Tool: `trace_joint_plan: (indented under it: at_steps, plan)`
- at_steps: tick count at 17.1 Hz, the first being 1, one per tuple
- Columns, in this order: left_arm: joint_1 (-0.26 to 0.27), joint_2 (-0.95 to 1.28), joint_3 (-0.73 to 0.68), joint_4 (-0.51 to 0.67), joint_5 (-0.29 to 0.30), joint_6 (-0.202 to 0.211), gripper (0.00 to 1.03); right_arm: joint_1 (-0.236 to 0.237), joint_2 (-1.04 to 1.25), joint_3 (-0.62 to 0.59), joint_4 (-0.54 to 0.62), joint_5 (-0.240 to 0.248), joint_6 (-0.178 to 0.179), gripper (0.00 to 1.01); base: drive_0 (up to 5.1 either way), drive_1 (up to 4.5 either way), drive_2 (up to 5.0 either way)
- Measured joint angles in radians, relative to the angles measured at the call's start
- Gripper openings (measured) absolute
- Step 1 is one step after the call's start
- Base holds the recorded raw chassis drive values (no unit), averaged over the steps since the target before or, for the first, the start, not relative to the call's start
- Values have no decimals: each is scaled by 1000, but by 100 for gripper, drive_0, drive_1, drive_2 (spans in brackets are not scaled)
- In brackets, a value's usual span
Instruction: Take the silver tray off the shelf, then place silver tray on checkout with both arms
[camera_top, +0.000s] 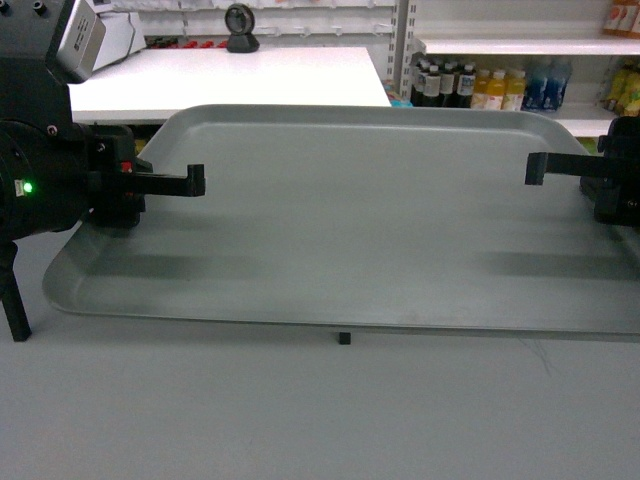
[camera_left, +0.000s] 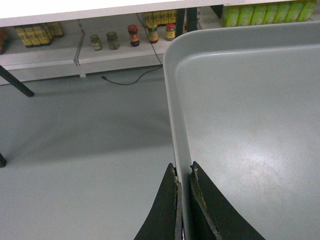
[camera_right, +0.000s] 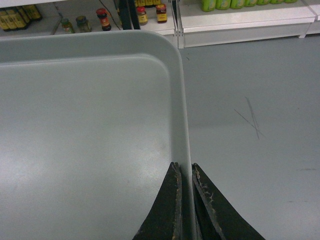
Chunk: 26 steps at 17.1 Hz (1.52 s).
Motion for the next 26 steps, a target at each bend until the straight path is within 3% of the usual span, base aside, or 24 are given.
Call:
trace_joint_plan:
  at_steps: [23,26]
  plan:
    - [1,0,0,0,2,1,4,0,0,0,2,0,0,3,-496,250,250]
    - [1,0,0,-3,1,1,4,0,0,0,-2,0,0,3,0,303,-303]
